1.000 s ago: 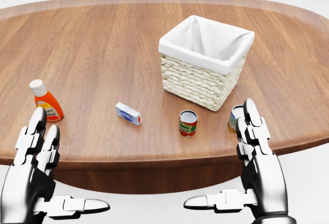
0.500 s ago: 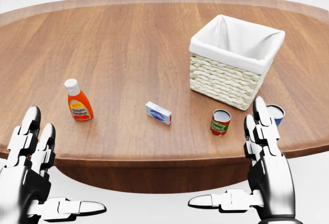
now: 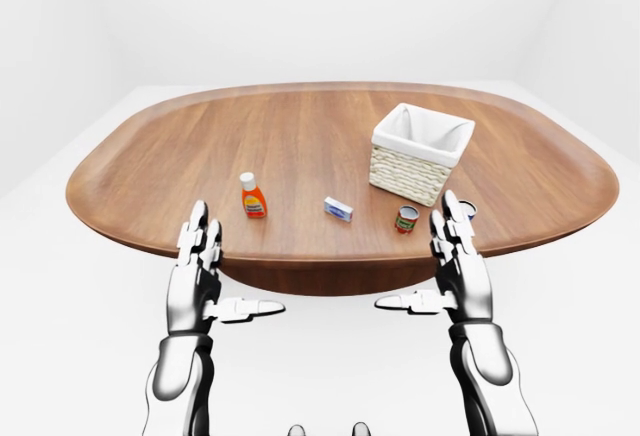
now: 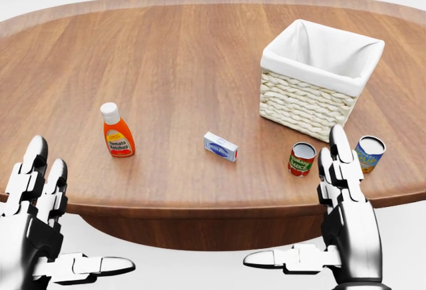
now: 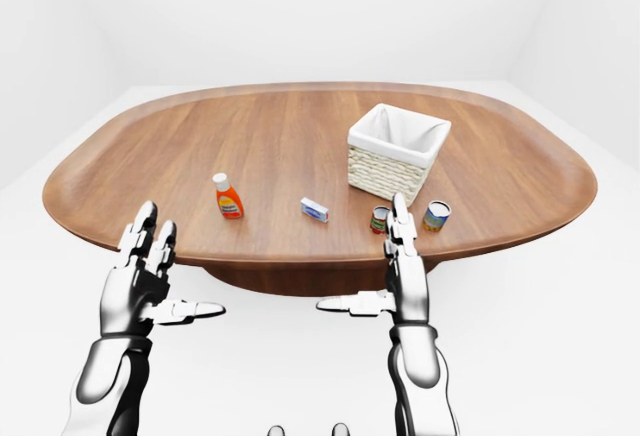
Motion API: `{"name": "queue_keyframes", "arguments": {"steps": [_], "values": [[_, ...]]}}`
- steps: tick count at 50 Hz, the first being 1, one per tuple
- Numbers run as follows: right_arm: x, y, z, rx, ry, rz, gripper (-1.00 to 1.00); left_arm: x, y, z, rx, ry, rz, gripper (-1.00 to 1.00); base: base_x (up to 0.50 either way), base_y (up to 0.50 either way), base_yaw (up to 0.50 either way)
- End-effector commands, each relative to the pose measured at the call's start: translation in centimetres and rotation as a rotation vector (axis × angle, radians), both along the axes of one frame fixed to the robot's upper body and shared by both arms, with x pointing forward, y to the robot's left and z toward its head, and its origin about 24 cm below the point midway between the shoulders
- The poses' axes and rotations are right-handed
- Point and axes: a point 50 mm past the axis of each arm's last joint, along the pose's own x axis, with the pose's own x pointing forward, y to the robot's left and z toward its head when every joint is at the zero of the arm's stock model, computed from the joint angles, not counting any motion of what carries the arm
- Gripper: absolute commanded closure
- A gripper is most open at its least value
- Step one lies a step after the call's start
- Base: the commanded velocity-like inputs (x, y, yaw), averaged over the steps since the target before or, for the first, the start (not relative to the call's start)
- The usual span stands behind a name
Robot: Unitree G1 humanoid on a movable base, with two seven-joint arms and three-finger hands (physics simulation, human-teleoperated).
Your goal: Pick up the ketchup, and put it in the basket.
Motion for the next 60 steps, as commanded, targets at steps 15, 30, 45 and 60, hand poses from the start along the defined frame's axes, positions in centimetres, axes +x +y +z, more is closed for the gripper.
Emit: {"name": "queue_keyframes", "arguments": {"steps": [15, 30, 45, 60], "values": [[-0.29, 0.07, 0.46, 0.009, -0.025, 0.007, -1.0, -0.07, 0.33, 0.31, -0.012, -0.019, 0.018, -1.0, 0.5, 0.0, 0.0], [-0.33, 0.09, 0.41, 0.004, -0.027, 0.01, -1.0, -0.22, 0.23, 0.33, -0.011, -0.019, 0.013, -1.0, 0.5, 0.0, 0.0], [-0.37, 0.05, 0.5, 0.004, -0.034, 0.006, -1.0, -0.26, 0.26, 0.36, -0.009, -0.021, 0.014, -1.0, 0.5, 0.0, 0.0], [-0.16, 0.02, 0.27, 0.005, -0.02, 0.005, -1.0, -0.27, 0.03, 0.24, 0.001, -0.012, 0.004, -1.0, 0.37, 0.0, 0.0]]}}
